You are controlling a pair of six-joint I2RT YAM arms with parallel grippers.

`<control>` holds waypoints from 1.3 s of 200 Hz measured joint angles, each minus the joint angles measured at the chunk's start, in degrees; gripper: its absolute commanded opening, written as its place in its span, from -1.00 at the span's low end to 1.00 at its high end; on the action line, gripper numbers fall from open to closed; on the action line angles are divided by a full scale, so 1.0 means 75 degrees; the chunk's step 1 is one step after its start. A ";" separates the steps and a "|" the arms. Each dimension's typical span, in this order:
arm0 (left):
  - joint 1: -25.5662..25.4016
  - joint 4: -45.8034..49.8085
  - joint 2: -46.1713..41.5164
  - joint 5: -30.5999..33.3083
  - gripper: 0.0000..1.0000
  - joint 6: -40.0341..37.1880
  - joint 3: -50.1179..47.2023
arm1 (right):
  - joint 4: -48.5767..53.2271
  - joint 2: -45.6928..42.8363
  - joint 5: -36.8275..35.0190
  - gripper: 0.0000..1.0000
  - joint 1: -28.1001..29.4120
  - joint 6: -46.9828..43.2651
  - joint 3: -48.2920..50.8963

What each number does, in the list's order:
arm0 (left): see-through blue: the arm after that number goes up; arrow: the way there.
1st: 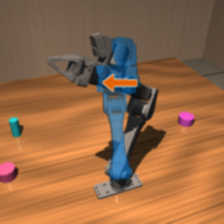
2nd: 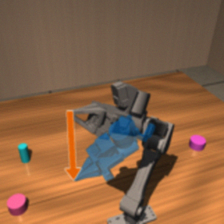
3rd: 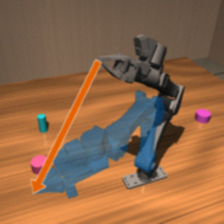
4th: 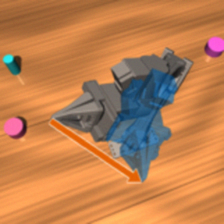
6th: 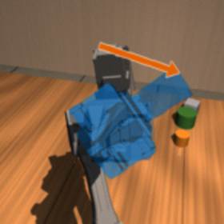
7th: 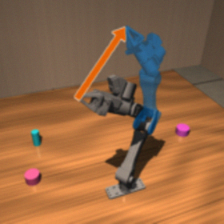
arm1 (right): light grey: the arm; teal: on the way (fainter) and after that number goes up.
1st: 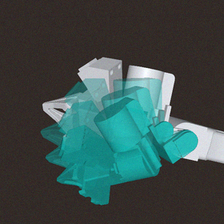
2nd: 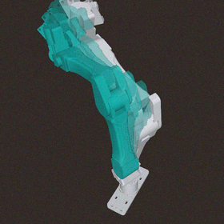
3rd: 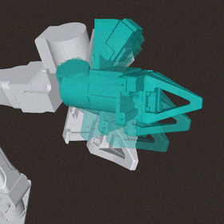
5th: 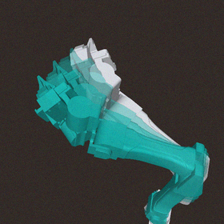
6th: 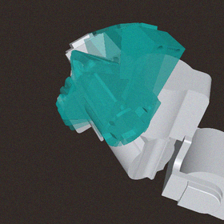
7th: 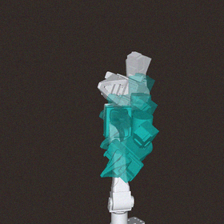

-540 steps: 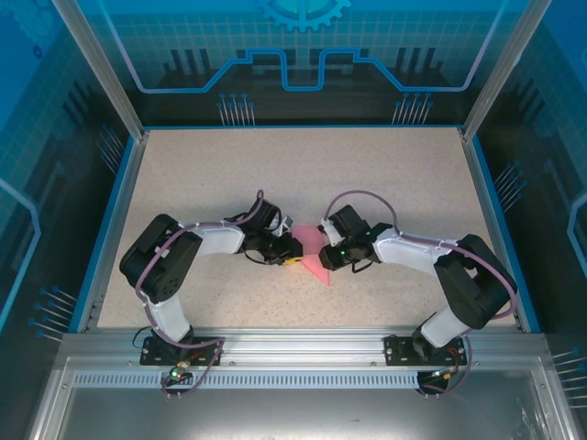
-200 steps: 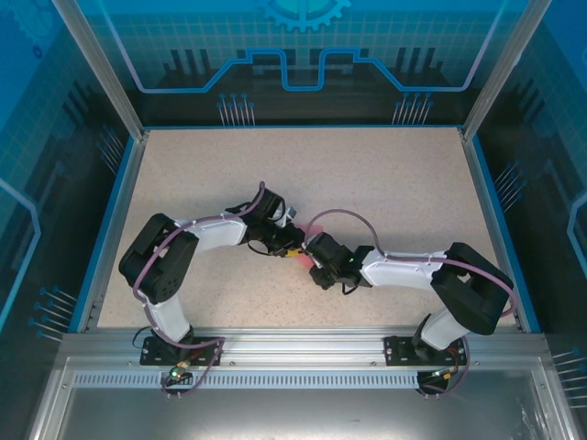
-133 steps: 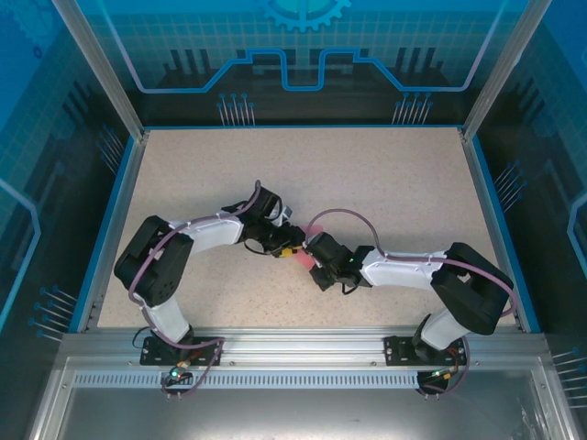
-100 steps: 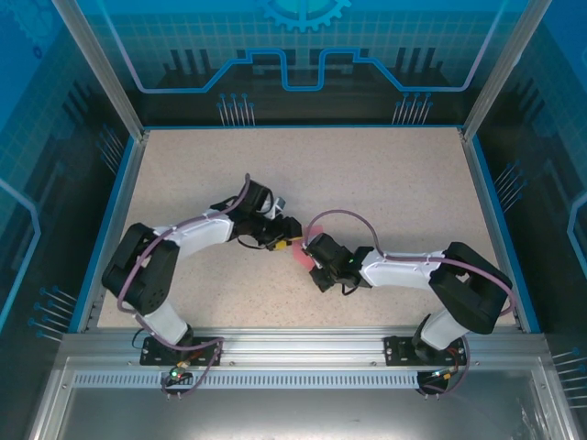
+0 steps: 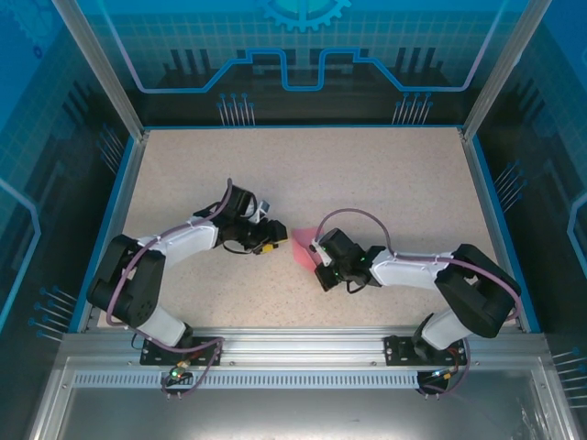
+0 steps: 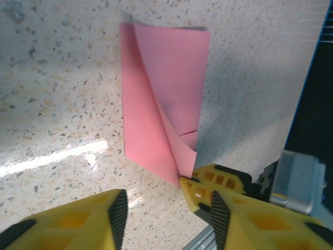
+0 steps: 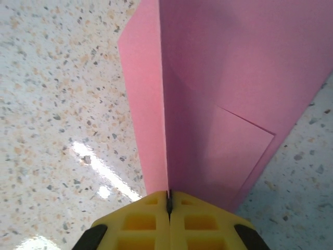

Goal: Fold a paper plane with a square sheet of paper (fold left side to right side)
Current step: Fourth fold the wing at the center of the table.

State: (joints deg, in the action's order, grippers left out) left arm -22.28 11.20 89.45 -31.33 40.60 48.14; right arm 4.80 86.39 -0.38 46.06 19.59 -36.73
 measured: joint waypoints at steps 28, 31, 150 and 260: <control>-0.0125 -0.0291 0.0367 -0.0152 -0.22 0.0000 -0.0052 | -0.0280 -0.0003 0.0918 -0.95 -0.0495 0.0172 0.0178; -0.0154 -0.0332 0.0417 -0.0163 -0.22 0.0000 -0.0052 | -0.0306 -0.0003 0.1005 -0.95 -0.0548 0.0187 0.0195; -0.1017 -0.1032 0.1999 -0.0303 -0.23 0.0262 0.0667 | -0.1361 0.0291 0.3279 -0.96 -0.1623 0.0836 0.0705; -0.1125 -0.0982 0.2550 -0.0338 -0.23 0.0344 0.1142 | -0.2197 0.0618 0.4264 -0.95 -0.2221 0.1402 0.1040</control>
State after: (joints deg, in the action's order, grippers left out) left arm -30.72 3.84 108.57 -33.87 43.18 56.71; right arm -11.68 91.02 31.59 29.41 30.11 -28.93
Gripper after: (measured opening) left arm 0.385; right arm 0.043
